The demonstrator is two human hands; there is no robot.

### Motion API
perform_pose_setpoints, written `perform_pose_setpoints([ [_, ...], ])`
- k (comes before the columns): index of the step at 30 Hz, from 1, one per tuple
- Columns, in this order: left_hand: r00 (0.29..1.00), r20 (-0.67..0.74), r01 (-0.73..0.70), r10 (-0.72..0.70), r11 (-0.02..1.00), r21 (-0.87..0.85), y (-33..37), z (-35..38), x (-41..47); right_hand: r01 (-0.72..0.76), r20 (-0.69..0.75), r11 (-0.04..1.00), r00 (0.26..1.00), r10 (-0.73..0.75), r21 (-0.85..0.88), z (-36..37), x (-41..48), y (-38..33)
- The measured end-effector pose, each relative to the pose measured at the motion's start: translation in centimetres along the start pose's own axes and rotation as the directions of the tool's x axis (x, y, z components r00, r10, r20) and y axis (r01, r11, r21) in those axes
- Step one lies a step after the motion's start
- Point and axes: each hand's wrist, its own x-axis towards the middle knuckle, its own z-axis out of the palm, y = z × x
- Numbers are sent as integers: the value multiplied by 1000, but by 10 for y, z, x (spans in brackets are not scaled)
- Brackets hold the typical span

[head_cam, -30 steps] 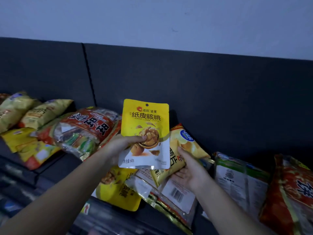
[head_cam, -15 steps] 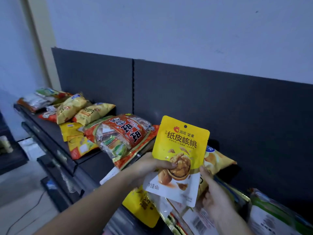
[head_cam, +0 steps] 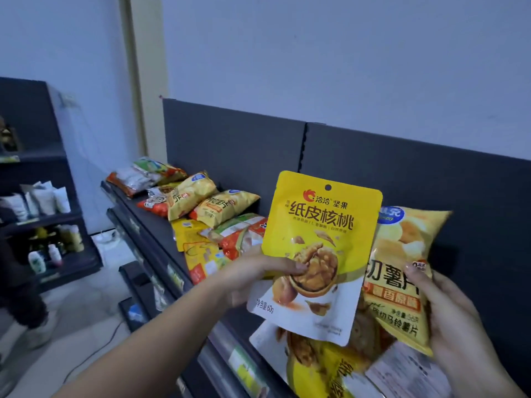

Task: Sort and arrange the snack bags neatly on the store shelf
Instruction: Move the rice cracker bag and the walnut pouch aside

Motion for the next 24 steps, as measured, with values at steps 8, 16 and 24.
perform_pose_setpoints([
  [8,929,-364,-106,70,991,-79,16,-148,-41,148,133,989,980,-147,5,142,16,26],
  [16,763,-647,-101,8,989,-108,-3,-277,-97,112,332,989,940,-74,-96,266,14,96],
  [24,719,-695,-155,-5,974,-168,-6,-352,-115,45,407,986,913,26,-162,353,37,148],
])
